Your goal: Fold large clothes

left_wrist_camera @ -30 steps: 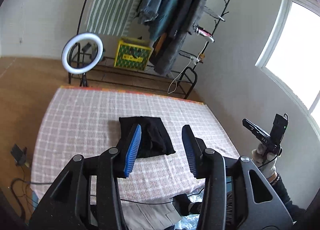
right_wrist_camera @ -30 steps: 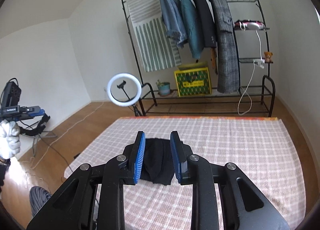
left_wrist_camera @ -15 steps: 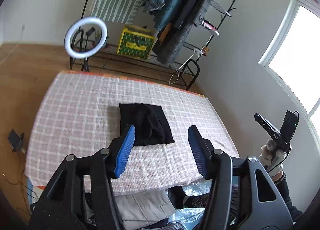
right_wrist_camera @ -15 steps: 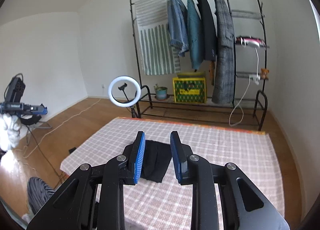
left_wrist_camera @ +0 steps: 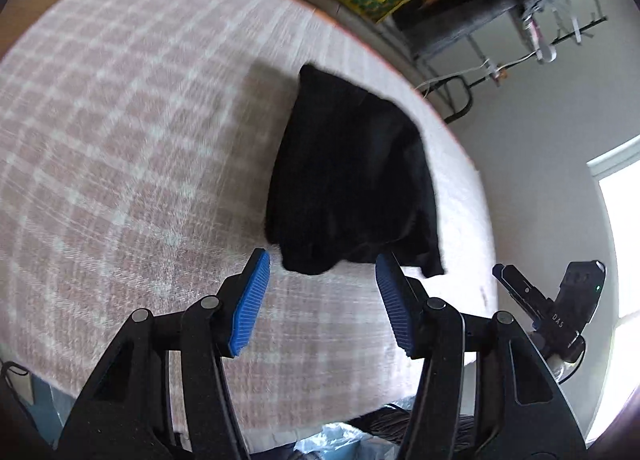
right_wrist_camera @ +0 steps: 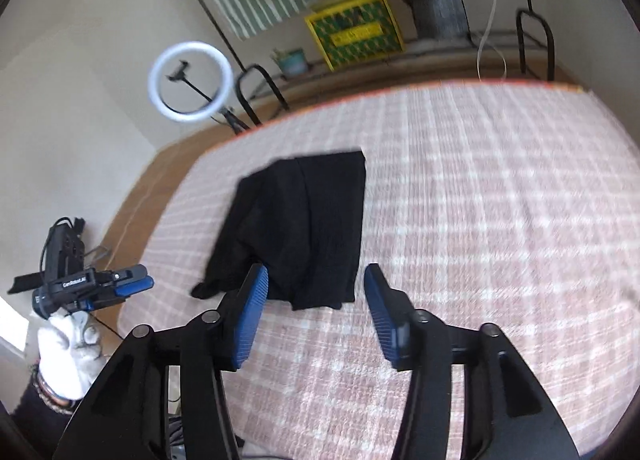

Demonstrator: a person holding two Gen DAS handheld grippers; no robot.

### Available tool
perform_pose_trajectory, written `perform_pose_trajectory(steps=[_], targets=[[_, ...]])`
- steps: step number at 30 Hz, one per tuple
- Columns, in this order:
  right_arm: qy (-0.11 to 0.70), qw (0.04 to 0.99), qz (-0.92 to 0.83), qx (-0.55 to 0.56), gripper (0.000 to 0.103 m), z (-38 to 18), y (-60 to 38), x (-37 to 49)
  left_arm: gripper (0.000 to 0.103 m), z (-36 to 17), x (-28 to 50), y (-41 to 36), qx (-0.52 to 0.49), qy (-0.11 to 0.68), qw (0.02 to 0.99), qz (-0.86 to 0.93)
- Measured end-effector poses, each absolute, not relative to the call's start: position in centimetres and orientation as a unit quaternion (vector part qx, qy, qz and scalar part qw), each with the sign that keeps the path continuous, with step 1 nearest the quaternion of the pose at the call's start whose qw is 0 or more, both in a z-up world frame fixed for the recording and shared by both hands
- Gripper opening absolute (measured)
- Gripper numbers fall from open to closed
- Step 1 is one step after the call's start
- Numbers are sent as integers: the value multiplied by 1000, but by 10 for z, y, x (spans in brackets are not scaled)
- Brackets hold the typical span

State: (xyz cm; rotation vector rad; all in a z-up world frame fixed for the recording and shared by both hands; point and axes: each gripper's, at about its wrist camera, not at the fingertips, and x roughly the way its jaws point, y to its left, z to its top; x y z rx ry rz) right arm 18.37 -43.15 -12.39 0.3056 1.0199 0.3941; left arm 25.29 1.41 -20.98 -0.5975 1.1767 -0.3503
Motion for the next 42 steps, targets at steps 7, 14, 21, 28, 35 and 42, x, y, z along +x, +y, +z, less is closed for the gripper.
perform_pose_trajectory(steps=[7,14,21,28,35,42], targets=[[549,784,187,222,51,-193,-422,215,56,-265,279,5,-298,592,734,-148],[555,771,210,232,32,-201,-408,225,7,-262,283,-1,-268,582,753,-149],[495,790,251,259,7,-148,-432,203,5,-207,259,13,-220,515,814,-156],[556,787,199,180,7,-190,-426,202,5,-267,261,4,-188,575,785,-136],[497,851,169,39,20,-144,-413,187,31,-214,249,13,-166,508,838,-113],[473,831,293,-19,25,-142,-345,179,32,-199,266,-42,-130,487,844,-182]])
